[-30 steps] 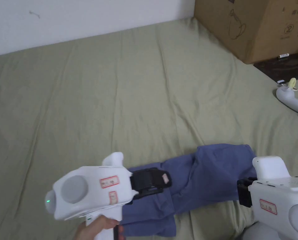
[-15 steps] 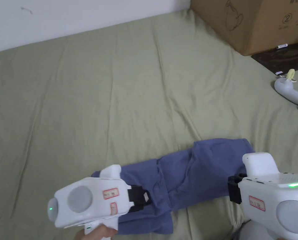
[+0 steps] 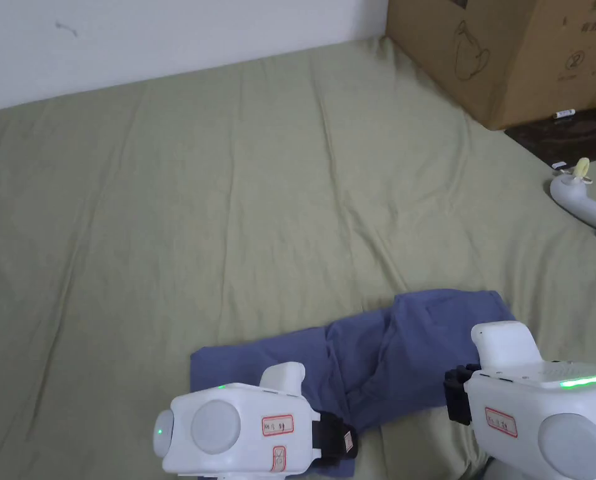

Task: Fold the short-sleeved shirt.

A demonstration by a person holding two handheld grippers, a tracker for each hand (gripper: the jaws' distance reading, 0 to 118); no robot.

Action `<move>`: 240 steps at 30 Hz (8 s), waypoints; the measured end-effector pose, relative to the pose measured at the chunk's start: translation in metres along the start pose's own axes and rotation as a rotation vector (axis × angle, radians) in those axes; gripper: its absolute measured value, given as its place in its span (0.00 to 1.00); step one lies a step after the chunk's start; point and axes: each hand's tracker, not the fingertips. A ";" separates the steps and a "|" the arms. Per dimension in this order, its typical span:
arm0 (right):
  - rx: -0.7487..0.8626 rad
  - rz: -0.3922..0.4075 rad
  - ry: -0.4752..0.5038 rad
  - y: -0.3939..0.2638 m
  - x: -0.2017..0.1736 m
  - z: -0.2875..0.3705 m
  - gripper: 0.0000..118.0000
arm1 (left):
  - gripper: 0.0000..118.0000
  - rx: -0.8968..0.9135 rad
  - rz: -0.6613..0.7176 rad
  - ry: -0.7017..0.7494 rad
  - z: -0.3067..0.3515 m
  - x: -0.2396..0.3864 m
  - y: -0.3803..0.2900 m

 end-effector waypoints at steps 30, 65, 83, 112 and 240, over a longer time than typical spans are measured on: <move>-0.072 0.111 0.072 0.019 -0.068 -0.020 0.00 | 0.06 0.168 0.444 -0.227 0.055 -0.183 0.012; -0.078 0.122 0.122 0.005 -0.081 -0.010 0.00 | 0.06 0.382 0.512 0.121 0.261 -0.156 -0.046; -0.069 -0.009 0.051 -0.010 0.003 -0.011 0.00 | 0.38 -0.007 0.000 0.128 0.033 0.019 0.093; -0.078 -0.025 0.066 -0.010 0.000 -0.016 0.00 | 0.00 -0.055 -0.013 0.045 -0.035 0.003 0.057; -0.150 0.068 0.192 0.039 -0.143 -0.061 0.00 | 0.00 0.677 0.424 0.462 0.397 -0.212 -0.076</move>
